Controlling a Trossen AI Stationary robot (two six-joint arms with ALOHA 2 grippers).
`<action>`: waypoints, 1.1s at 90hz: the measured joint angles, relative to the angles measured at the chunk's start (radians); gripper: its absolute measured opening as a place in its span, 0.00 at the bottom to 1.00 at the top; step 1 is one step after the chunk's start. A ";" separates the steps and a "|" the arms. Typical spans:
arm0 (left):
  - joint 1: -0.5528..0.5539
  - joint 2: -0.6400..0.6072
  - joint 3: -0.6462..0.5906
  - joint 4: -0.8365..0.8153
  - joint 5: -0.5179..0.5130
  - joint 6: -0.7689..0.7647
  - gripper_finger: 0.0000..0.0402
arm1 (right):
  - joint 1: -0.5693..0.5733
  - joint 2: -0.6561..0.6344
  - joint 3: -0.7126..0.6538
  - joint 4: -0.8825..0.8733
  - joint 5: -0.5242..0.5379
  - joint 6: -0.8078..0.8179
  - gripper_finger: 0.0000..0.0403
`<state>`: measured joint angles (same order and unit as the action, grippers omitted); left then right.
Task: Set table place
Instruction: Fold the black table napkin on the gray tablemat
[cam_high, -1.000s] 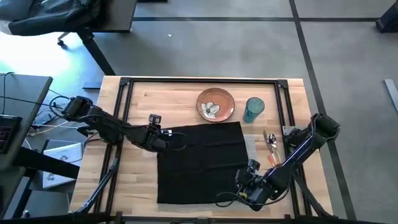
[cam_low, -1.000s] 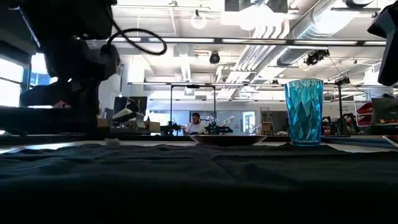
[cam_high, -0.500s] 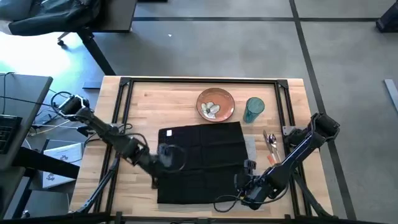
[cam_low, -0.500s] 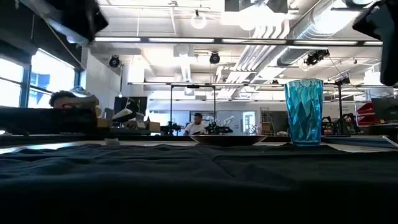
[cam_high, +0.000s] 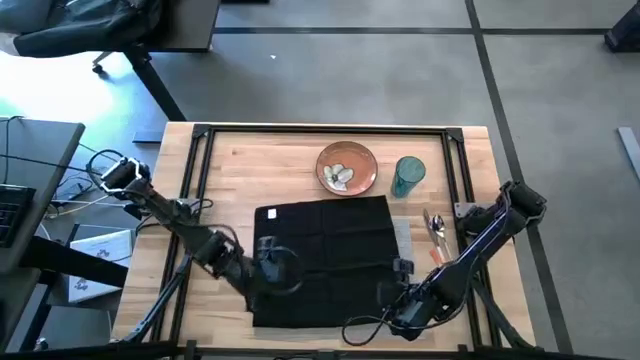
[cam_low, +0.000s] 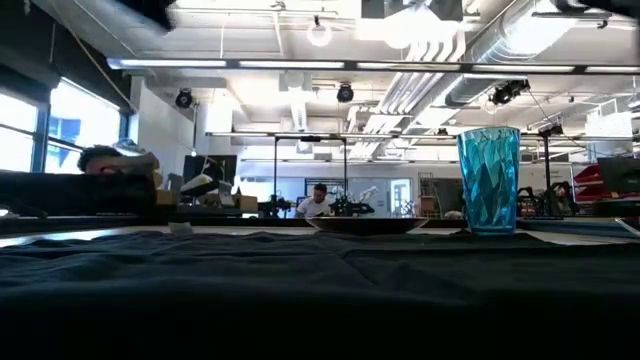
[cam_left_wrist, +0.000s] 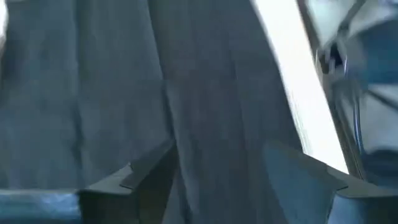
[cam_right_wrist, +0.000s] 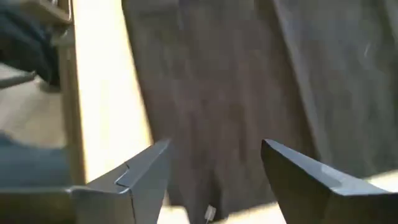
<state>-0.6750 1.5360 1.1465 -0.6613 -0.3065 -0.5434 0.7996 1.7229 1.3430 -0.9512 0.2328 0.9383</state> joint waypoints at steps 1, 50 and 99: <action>-0.006 0.004 -0.003 -0.007 0.005 -0.017 0.58 | 0.001 0.000 0.000 -0.007 -0.007 0.010 0.62; -0.212 0.209 -0.082 0.053 0.036 -0.320 0.57 | 0.005 0.001 -0.307 0.233 -0.239 0.115 0.57; -0.174 0.287 -0.081 0.163 0.107 -0.336 0.57 | 0.001 0.002 -0.317 0.306 -0.217 0.127 0.55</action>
<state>-0.8494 1.8227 1.0653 -0.4979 -0.1996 -0.8795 0.8009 1.7245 1.0256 -0.6449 0.0160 1.0657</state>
